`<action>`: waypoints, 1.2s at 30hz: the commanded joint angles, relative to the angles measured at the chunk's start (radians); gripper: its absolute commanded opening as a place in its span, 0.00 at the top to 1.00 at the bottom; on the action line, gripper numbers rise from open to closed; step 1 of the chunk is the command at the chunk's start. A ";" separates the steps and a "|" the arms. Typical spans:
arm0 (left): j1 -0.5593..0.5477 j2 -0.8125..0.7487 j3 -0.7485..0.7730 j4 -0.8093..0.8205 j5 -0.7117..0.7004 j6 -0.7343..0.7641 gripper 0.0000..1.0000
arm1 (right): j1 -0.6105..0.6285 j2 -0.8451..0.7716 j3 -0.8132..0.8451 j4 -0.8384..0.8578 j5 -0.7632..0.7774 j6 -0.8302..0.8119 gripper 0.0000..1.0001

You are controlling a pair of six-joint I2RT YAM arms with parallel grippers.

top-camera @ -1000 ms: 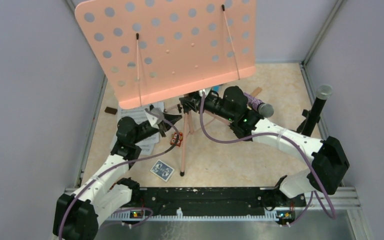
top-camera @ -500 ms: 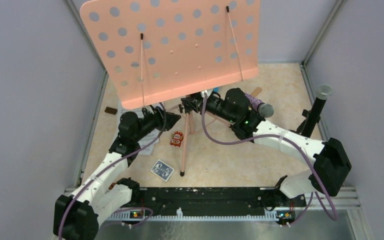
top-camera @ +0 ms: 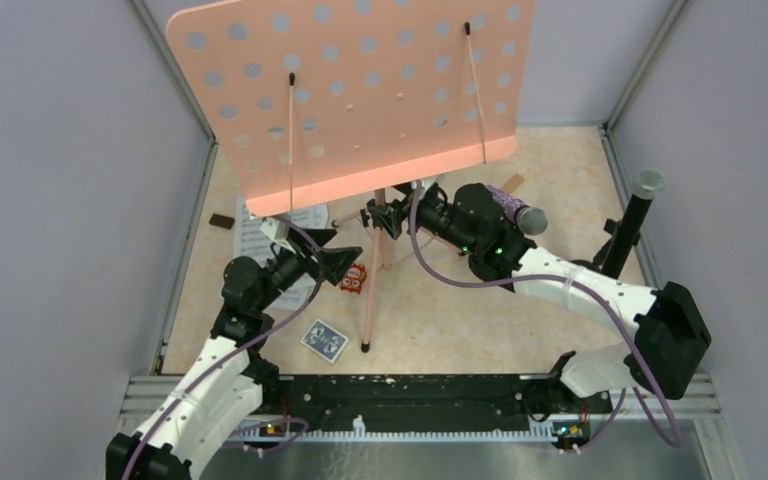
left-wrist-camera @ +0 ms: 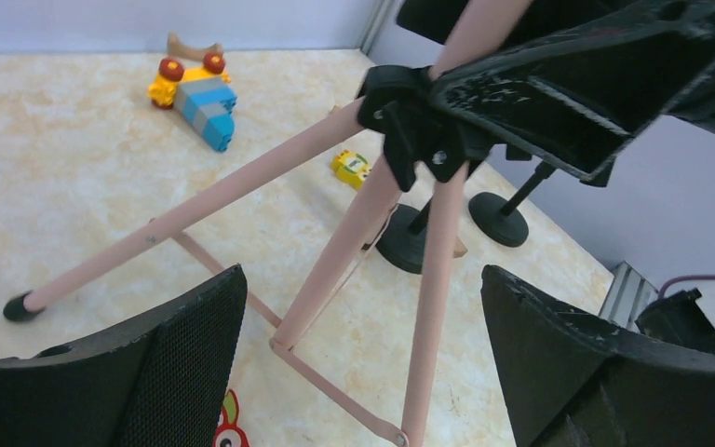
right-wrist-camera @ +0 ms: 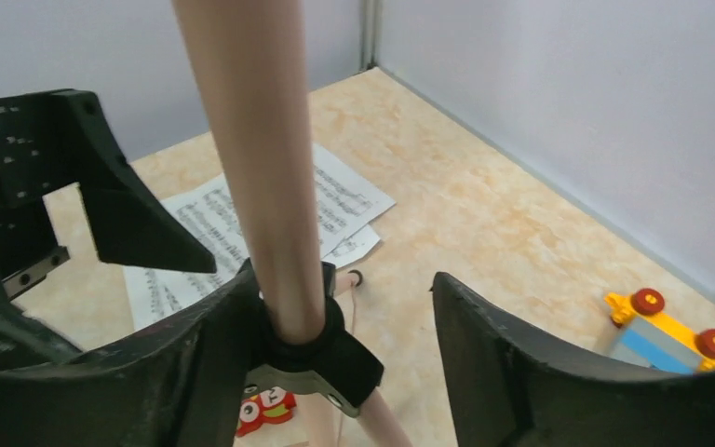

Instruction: Pack up the instrument practice props

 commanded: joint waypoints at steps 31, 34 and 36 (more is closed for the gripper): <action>-0.235 0.257 -0.032 0.249 0.052 0.047 0.41 | -0.047 0.017 -0.155 0.085 0.113 -0.104 0.57; -0.237 0.271 -0.030 0.257 0.057 0.079 0.61 | -0.047 0.013 -0.180 0.152 0.097 -0.049 0.71; -0.237 0.286 -0.018 0.256 0.060 0.105 0.73 | -0.047 0.008 -0.187 0.179 0.065 -0.004 0.81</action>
